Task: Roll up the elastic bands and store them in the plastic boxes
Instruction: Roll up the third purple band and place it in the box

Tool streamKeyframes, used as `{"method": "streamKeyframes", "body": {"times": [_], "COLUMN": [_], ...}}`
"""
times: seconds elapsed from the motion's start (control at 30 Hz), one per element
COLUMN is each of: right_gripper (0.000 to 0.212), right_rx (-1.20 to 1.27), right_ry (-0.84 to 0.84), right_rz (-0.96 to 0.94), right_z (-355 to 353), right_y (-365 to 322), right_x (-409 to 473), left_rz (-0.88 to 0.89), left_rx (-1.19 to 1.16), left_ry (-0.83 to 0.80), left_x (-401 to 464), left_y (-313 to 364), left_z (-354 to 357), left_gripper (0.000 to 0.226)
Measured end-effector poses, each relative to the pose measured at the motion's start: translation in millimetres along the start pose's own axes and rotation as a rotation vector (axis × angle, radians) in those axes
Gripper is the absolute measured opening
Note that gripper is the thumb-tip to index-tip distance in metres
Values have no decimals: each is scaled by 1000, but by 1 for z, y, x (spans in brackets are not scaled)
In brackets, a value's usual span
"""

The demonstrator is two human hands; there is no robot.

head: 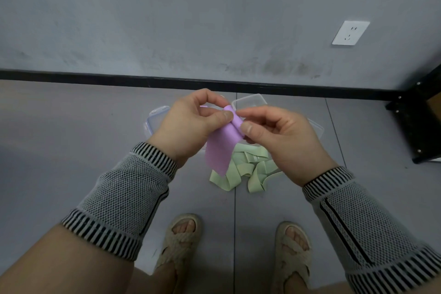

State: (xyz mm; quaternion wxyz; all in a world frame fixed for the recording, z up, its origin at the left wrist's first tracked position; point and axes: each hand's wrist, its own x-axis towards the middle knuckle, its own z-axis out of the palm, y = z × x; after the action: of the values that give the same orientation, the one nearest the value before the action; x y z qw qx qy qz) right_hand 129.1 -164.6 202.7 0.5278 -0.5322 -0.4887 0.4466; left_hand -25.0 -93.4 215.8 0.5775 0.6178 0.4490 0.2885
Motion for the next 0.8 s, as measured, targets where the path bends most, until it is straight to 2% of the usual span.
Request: {"method": "streamKeyframes", "body": {"times": [0.23, 0.43, 0.63, 0.8], "right_gripper": [29, 32, 34, 40], "right_rx": [67, 83, 27, 21], "right_ry": [-107, -70, -15, -127], "right_rz": [64, 37, -3, 12], "right_z": [-6, -3, -2, -4], "right_y": [-1, -1, 2, -2], "right_x": [-1, -1, 1, -1], "left_rz": [-23, -11, 8, -2], "left_rx": [-76, -44, 42, 16], "left_ry": [-41, -59, 14, 16], "left_x": [2, 1, -1, 1], "left_y": [-1, -1, 0, 0], "left_z": [-2, -2, 3, 1], "left_gripper": [12, 12, 8, 6]}}
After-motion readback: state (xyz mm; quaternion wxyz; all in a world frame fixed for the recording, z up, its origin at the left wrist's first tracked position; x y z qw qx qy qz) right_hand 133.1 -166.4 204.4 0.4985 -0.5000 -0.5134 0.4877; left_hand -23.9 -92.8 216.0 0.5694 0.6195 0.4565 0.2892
